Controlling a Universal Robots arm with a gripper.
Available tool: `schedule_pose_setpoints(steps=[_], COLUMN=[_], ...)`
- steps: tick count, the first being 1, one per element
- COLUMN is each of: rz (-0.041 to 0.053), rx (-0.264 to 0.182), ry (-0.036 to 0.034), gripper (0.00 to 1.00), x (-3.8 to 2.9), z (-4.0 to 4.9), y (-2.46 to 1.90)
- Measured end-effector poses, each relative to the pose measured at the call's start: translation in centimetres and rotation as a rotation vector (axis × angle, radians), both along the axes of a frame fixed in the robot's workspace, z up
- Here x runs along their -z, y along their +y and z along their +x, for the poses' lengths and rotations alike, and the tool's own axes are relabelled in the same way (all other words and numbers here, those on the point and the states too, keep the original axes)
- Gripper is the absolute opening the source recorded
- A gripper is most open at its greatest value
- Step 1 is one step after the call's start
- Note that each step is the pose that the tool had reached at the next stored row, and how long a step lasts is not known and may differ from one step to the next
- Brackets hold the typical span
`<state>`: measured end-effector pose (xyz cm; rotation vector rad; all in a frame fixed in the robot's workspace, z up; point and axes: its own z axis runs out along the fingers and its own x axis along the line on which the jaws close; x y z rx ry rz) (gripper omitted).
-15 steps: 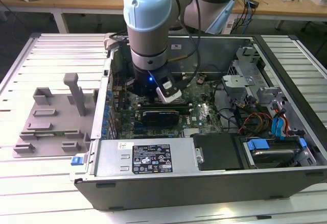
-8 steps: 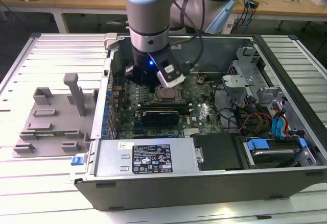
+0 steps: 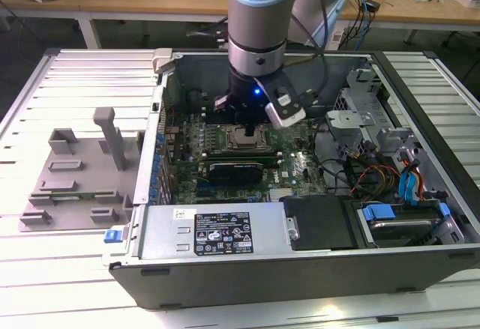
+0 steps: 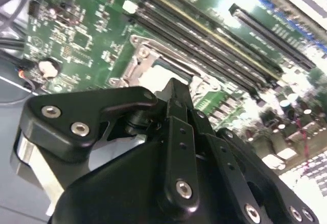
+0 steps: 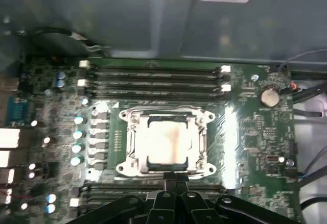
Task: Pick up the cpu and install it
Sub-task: 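Install the second cpu locking lever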
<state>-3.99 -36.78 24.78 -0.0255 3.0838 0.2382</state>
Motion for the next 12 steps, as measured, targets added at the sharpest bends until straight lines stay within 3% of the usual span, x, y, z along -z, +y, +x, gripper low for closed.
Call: schedule_pose_setpoints(steps=[4, 12], rz=[-0.0373, -0.0398], rx=[0.000, 0.000], ry=[0.0004, 0.0004], gripper=[0.11, 0.11], x=[0.07, 0.07], z=[0.27, 0.28], y=[1.42, 1.59])
